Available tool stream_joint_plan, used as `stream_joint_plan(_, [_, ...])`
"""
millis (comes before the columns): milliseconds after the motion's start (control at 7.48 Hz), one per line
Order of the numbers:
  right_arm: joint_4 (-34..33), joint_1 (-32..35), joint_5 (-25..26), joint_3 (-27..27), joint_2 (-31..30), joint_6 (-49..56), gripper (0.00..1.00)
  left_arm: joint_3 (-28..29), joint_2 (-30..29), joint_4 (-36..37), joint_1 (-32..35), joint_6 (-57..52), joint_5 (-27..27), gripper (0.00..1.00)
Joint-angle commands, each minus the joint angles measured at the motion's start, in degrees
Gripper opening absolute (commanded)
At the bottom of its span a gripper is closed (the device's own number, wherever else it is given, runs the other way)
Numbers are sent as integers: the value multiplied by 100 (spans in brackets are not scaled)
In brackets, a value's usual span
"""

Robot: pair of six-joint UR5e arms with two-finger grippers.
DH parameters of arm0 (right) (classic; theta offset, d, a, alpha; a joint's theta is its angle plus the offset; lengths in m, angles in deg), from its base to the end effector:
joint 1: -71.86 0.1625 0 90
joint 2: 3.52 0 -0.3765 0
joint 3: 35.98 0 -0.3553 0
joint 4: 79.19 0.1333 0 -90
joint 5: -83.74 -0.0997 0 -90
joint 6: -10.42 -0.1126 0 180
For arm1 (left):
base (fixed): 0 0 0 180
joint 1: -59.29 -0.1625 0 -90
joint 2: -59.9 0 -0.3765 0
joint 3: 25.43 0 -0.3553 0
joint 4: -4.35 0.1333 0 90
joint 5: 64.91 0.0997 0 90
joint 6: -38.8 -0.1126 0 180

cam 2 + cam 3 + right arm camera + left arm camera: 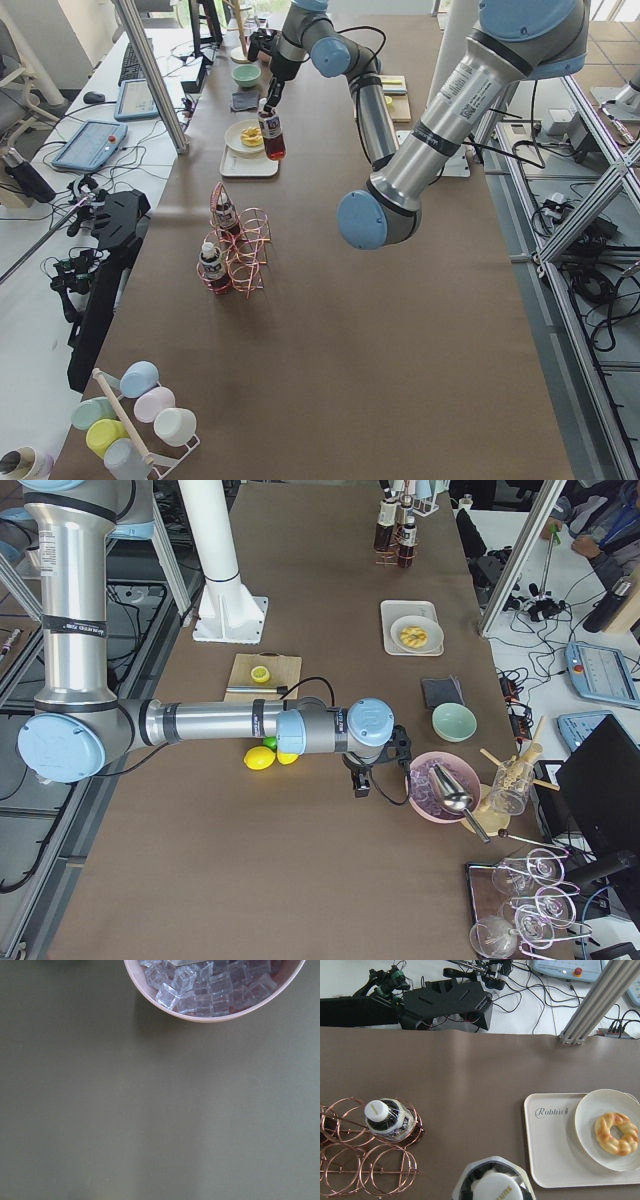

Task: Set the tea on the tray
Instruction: 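Lift the tea bottle out of the rack with the left gripper, then carry the bottle toward the tray and set it on the table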

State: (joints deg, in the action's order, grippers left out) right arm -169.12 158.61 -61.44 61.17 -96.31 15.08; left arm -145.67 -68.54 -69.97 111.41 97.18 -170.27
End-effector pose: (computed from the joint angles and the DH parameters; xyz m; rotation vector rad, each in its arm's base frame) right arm 0.0158 -0.4419 0.5679 0.0832 -0.9628 -0.1644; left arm 0.2314 -0.4660 0.1121 0.4290 0.8516 -0.2064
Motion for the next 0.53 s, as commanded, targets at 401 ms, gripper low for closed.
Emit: stream_joint_plan(401, [-7, 0, 8, -4, 6, -9, 100, 729, -910, 224, -2099, 1219, 1210, 0])
